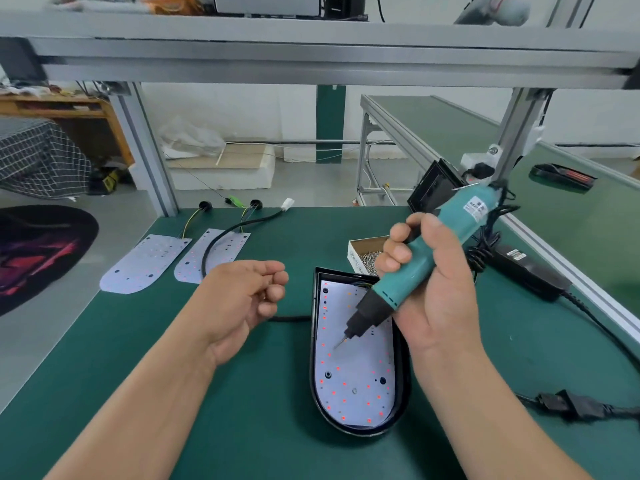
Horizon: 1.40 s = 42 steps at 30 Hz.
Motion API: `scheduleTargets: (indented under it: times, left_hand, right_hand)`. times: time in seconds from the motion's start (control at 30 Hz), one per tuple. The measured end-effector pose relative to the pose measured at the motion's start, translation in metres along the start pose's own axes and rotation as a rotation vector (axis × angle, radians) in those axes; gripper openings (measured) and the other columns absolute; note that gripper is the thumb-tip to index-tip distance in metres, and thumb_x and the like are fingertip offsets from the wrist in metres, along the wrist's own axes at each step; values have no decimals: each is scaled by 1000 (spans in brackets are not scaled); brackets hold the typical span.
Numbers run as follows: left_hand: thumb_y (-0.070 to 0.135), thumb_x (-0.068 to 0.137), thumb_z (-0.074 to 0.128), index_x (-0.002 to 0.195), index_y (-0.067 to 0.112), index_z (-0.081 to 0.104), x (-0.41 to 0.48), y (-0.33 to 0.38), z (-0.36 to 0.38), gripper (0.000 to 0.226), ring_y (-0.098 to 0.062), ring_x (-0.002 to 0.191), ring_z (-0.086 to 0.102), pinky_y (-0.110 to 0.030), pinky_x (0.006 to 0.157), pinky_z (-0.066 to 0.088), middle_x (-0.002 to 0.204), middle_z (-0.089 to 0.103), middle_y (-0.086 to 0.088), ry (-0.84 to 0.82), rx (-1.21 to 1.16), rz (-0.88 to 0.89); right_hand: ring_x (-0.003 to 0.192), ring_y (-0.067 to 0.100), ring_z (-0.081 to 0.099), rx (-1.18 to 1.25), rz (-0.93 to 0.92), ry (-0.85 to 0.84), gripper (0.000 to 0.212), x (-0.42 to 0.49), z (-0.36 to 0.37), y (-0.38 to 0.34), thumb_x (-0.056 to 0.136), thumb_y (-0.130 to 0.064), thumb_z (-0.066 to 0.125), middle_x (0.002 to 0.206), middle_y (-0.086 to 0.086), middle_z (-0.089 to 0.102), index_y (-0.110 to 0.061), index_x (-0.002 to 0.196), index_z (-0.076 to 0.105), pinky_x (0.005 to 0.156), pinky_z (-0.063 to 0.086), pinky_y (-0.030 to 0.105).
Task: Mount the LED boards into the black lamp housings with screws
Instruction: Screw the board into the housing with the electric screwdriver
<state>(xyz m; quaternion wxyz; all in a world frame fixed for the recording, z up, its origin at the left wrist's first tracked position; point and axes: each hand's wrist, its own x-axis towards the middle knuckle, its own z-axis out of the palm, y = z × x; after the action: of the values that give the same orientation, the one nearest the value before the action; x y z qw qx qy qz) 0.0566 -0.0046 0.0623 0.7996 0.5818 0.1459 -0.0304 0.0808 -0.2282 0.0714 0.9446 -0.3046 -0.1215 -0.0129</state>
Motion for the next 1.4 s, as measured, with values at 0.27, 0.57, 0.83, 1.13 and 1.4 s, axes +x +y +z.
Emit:
scheduleTargets:
  times: [0.27, 0.57, 0.83, 1.13, 1.4]
  left_hand:
    - [13, 110, 49, 114, 3, 63, -4, 8, -3, 18, -2, 45, 45, -11, 35, 32, 86, 75, -4, -115, -321, -1]
    - [38, 103, 59, 103, 9, 62, -12, 6, 4, 29, -3, 40, 34, -15, 35, 26, 65, 49, 3, -213, -239, -86]
    - [14, 102, 55, 108, 3, 57, -18, 5, 8, 12, -6, 46, 39, -16, 39, 31, 88, 70, -13, -359, -141, 18]
    - [22, 95, 79, 92, 10, 73, -28, -4, 17, 14, -7, 47, 36, -17, 44, 30, 91, 73, -14, -400, 142, 126]
    - [10, 98, 74, 93, 19, 81, -37, -11, 28, 12, -11, 47, 37, -18, 47, 33, 90, 79, -11, -365, 319, 166]
  right_hand:
    - [74, 24, 71, -97, 300, 123, 29, -13, 8, 40, 89, -29, 72, 103, 22, 75, -9, 103, 57, 65, 63, 33]
    - [102, 49, 75, -97, 493, 235, 33, -6, 7, 51, 99, -32, 70, 125, 35, 69, -8, 115, 53, 75, 67, 46]
    - [89, 34, 79, -44, 310, 176, 36, -4, 5, 27, 85, -38, 74, 98, 24, 76, -7, 95, 60, 68, 65, 37]
    - [78, 22, 72, 182, -87, 276, 28, 5, -6, -16, 94, -34, 70, 90, 15, 70, -9, 97, 58, 67, 61, 29]
    - [76, 21, 69, 205, -145, 313, 26, 5, -5, -25, 99, -34, 69, 91, 12, 69, -10, 95, 60, 66, 59, 28]
